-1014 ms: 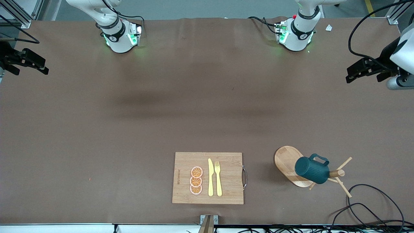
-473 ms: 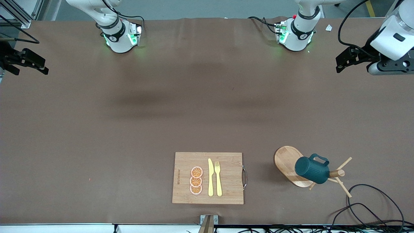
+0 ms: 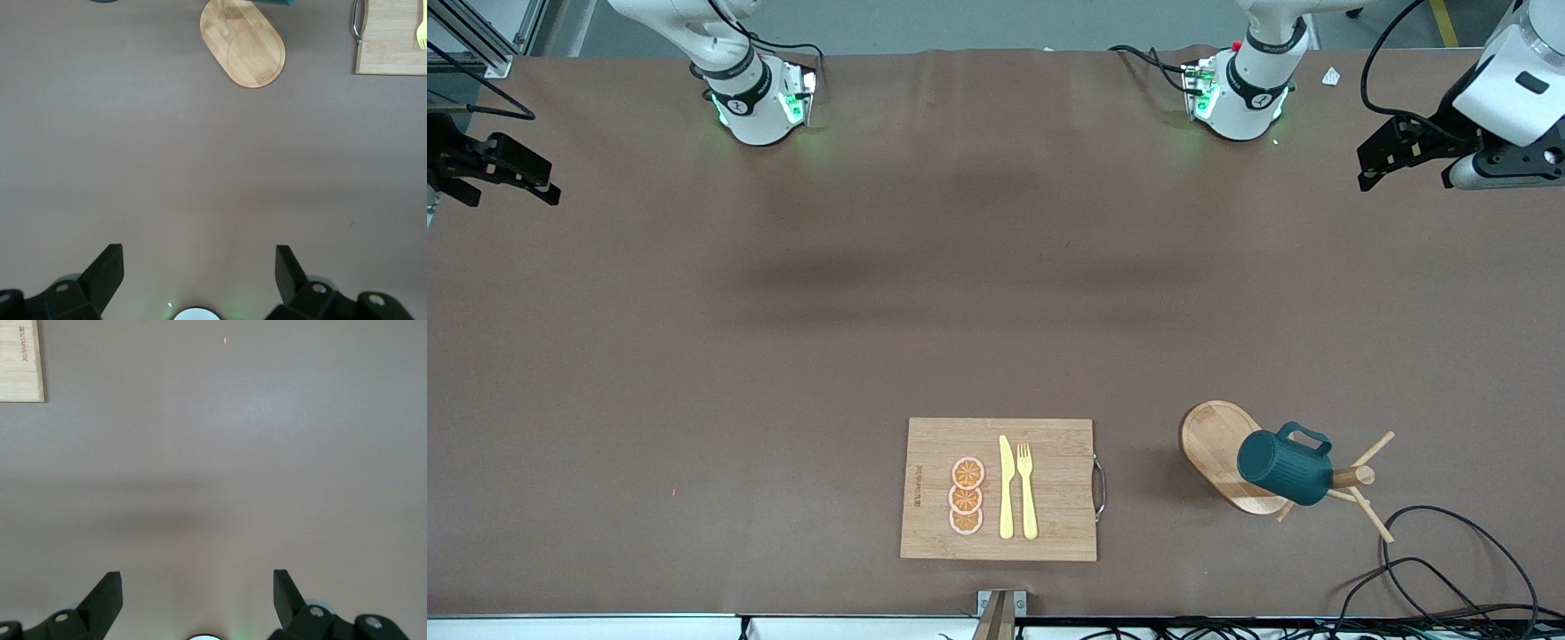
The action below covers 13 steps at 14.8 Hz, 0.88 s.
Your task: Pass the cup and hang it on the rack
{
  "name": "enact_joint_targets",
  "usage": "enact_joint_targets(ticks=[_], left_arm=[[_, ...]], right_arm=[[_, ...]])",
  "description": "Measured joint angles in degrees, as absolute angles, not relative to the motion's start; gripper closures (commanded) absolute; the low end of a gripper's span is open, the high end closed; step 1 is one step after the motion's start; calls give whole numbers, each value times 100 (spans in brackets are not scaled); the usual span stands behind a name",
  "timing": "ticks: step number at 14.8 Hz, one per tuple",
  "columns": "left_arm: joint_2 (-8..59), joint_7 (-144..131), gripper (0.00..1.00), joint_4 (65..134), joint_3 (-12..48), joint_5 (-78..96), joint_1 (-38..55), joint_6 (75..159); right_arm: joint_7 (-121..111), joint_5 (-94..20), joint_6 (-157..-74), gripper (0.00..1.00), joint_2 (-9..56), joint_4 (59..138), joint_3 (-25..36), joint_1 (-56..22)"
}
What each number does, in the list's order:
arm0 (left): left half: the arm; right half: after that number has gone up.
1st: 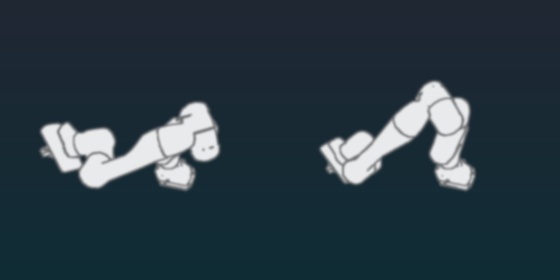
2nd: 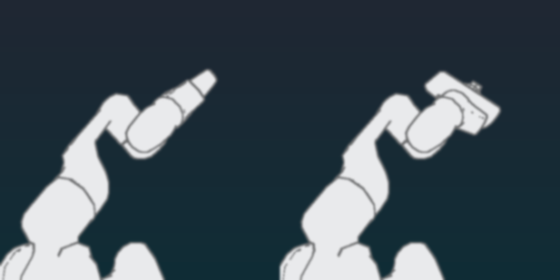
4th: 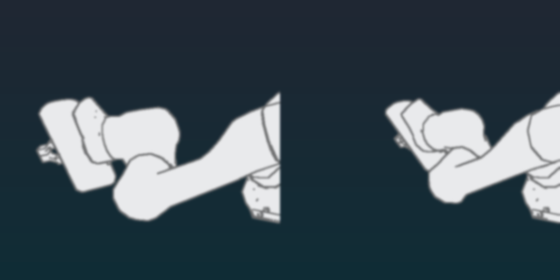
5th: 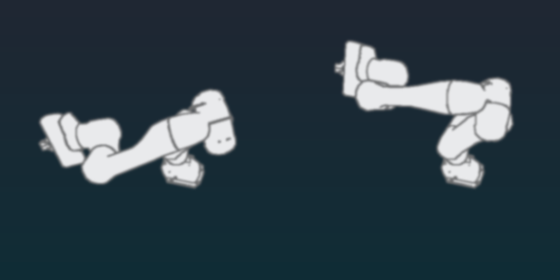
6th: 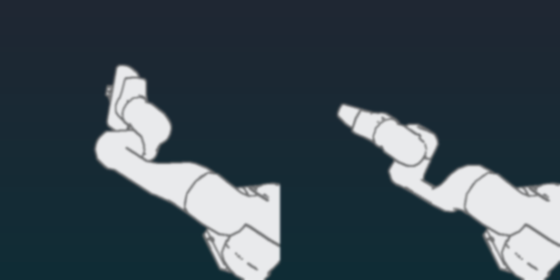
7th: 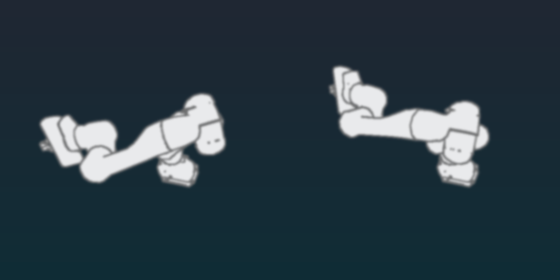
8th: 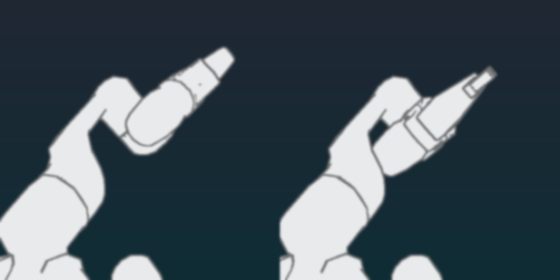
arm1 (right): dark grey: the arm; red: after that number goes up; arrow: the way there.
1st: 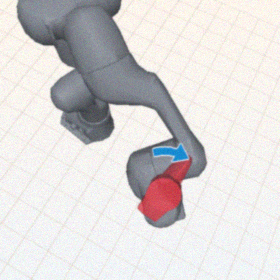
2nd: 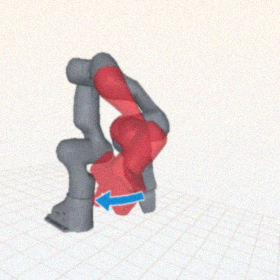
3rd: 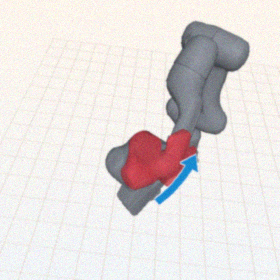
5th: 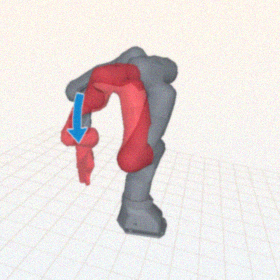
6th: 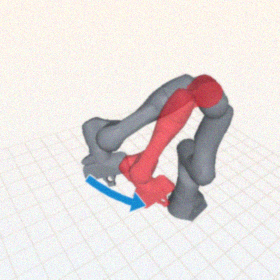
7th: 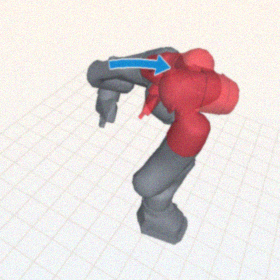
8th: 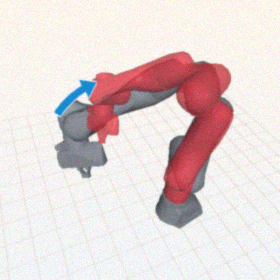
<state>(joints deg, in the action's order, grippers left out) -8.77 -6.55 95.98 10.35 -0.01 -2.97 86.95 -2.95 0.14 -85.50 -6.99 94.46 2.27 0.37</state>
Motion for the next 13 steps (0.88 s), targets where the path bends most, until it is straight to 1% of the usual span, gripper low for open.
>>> enact_joint_targets(ticks=[13], left_arm=[[-744, -502, 0, 9460, 1004, -1, -308, 8737]], right_arm=[[-297, 15, -8550, 0, -697, 9446, 227, 37]])
